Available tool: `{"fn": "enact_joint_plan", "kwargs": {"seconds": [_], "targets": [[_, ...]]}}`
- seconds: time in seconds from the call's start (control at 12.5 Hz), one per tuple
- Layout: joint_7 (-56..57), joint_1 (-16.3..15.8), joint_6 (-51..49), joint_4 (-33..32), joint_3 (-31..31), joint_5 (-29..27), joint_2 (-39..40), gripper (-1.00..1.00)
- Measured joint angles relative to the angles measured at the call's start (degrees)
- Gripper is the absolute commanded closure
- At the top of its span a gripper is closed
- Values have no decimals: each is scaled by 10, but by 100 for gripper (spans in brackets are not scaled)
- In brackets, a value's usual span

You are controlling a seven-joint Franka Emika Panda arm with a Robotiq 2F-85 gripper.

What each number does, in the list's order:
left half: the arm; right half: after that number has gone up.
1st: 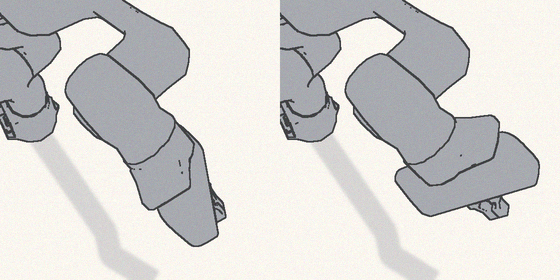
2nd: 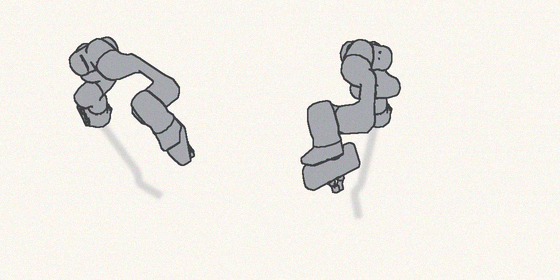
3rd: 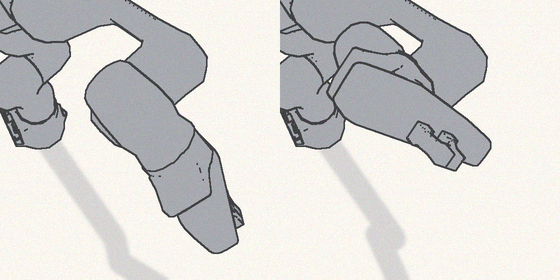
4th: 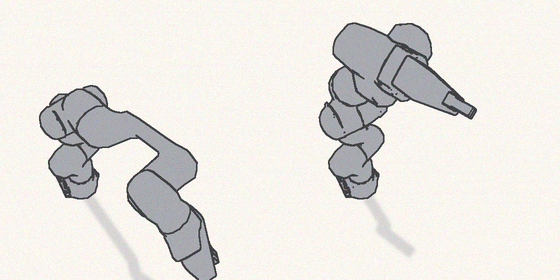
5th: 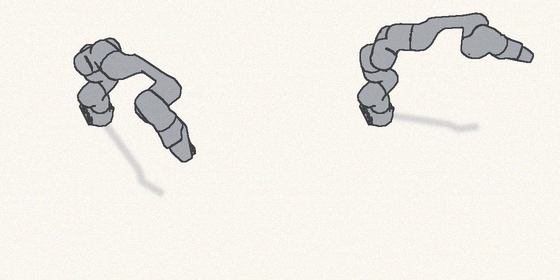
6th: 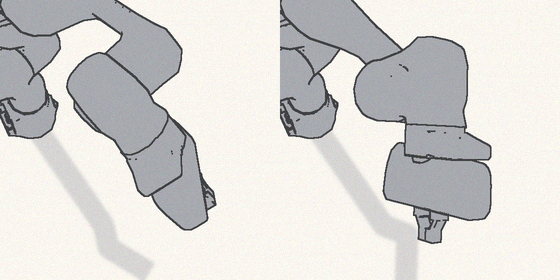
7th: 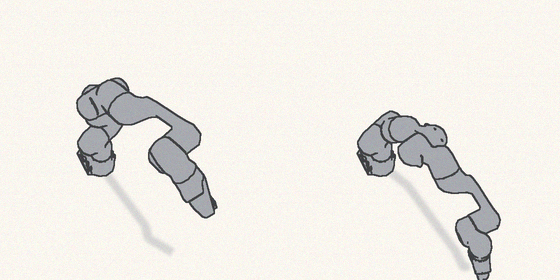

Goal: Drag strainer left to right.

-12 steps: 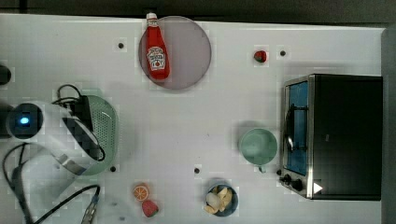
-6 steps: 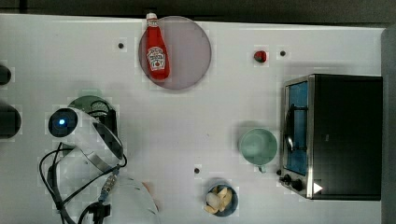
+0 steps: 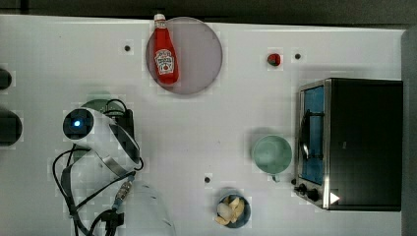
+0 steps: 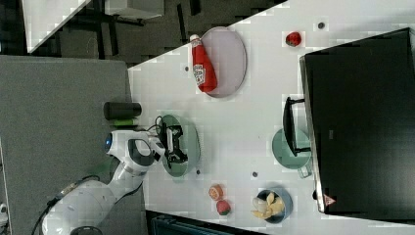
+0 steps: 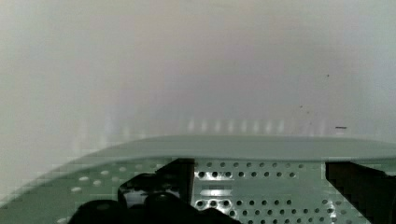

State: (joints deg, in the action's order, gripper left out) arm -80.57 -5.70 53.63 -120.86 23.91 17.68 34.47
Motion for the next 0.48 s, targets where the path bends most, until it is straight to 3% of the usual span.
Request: {"fn": "enact_joint_plan", "kwargs": {"seconds": [0.48], "targets": [[-7,11,13,-12,-18,-8,-43,-100]]}}
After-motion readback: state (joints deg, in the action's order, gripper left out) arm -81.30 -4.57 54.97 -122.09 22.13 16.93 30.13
